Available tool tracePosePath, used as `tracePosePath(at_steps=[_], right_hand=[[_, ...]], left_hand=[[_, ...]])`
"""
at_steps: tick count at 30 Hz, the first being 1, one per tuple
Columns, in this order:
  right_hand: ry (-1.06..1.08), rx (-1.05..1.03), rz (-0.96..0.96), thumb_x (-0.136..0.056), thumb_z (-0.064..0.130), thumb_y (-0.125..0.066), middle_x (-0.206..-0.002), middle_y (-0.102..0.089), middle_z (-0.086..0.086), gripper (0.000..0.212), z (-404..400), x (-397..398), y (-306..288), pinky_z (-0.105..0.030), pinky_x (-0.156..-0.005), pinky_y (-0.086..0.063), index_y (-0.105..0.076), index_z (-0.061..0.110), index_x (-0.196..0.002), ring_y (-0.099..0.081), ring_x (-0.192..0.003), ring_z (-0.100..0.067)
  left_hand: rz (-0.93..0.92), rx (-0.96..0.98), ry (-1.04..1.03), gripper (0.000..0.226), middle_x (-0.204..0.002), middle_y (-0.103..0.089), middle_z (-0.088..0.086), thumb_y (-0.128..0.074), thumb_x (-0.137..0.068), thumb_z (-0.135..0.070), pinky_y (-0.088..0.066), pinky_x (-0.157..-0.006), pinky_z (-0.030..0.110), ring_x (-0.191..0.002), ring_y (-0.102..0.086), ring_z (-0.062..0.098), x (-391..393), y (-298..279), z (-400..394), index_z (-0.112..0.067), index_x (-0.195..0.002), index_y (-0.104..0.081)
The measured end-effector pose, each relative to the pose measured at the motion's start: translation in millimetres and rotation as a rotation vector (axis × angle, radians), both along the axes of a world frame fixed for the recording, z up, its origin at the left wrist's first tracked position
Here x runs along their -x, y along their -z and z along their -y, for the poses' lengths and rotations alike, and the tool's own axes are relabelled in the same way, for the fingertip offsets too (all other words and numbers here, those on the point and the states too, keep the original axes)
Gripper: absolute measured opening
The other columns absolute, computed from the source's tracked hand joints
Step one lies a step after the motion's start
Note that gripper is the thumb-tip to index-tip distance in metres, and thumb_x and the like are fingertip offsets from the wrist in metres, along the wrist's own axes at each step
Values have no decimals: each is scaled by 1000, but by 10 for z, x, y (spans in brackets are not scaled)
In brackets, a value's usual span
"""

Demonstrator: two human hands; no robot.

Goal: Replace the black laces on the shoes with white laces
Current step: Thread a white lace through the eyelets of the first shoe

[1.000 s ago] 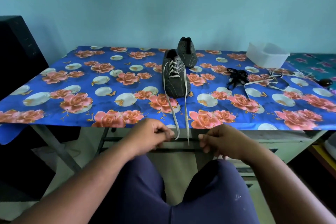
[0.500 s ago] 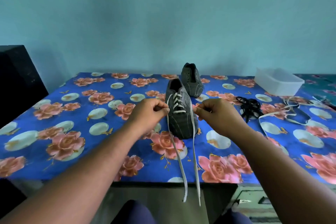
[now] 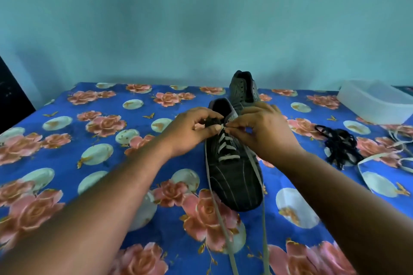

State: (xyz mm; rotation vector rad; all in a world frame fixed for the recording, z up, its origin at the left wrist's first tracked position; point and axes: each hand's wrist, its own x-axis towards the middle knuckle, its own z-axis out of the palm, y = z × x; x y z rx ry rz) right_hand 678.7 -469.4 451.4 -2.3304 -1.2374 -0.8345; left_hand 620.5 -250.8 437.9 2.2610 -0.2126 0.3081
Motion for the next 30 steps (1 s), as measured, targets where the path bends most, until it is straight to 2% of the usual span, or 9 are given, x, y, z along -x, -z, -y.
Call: tracePosePath(at_steps=[3, 8, 11, 15, 18, 20, 24, 27, 30], right_hand=[[-129, -7, -60, -87, 29, -76, -72, -47, 29, 2, -31, -75, 25, -30, -74, -34, -75, 28, -86, -47, -80, -8], [-313, -159, -606, -87, 15, -65, -76, -61, -1, 4, 22, -178, 111, -26, -68, -44, -67, 14, -84, -56, -73, -17], [-402, -227, -779, -89, 9, -58, -81, -59, 12, 7, 108, -178, 118, -17, -75, -42, -64, 8, -88, -55, -78, -7], [-285, -218, -560, -89, 43, -71, -84, -65, 2, 18, 131, -154, 183, -28, -82, -47, -68, 25, -88, -61, -89, -16], [-233, -218, -355, -85, 44, -77, -79, -65, 4, 14, 121, -140, 146, -30, -80, -46, -73, 30, -86, -60, -87, -16], [-257, -215, -400, -88, 32, -78, -80, -66, 2, 7, 126, -137, 143, -30, -79, -47, -75, 26, -87, -60, -86, -16], [-389, -235, -777, -92, 18, -63, -75, -57, 12, 11, 125, -89, 153, -18, -69, -40, -62, 15, -81, -52, -72, -6], [-311, -217, -627, -91, 38, -70, -72, -57, 4, 28, 83, -88, 184, -19, -69, -40, -61, 13, -80, -52, -72, -12], [-223, -211, -431, -88, 46, -74, -77, -62, 8, 20, 72, -88, 182, -26, -82, -43, -68, 28, -84, -58, -84, -13]], left_hand=[[21, 50, 11, 35, -124, -60, -22, -69, -91, -42, -39, -88, 3, -113, -53, -14, 23, 50, -32, -41, -126, -65], [80, -24, 52, 52, -132, -56, -22, -68, -88, -50, -36, -91, -1, -123, -46, -13, 44, 134, 44, -33, -137, -58], [105, -62, 51, 53, -133, -55, -23, -68, -91, -50, -38, -91, 1, -124, -46, -11, 37, 142, 31, -32, -139, -58], [141, -80, 40, 57, -139, -54, -20, -66, -89, -55, -36, -91, -1, -125, -46, -11, 40, 141, 53, -36, -141, -55], [142, -75, 39, 60, -143, -52, -17, -63, -88, -57, -34, -90, -3, -126, -42, -15, 46, 141, 61, -39, -144, -52], [133, -73, 41, 60, -146, -52, -15, -64, -88, -57, -34, -91, -3, -129, -44, -10, 41, 150, 57, -40, -144, -51], [133, -85, 45, 59, -145, -53, -14, -64, -88, -58, -35, -94, -1, -132, -46, -3, 27, 166, 54, -40, -143, -53], [140, -111, 45, 60, -146, -52, -15, -62, -89, -61, -37, -97, 1, -135, -47, 2, 13, 184, 47, -40, -144, -52], [151, -141, 29, 64, -150, -49, -13, -60, -90, -63, -31, -96, -3, -138, -42, 2, 29, 196, 25, -39, -148, -48]])
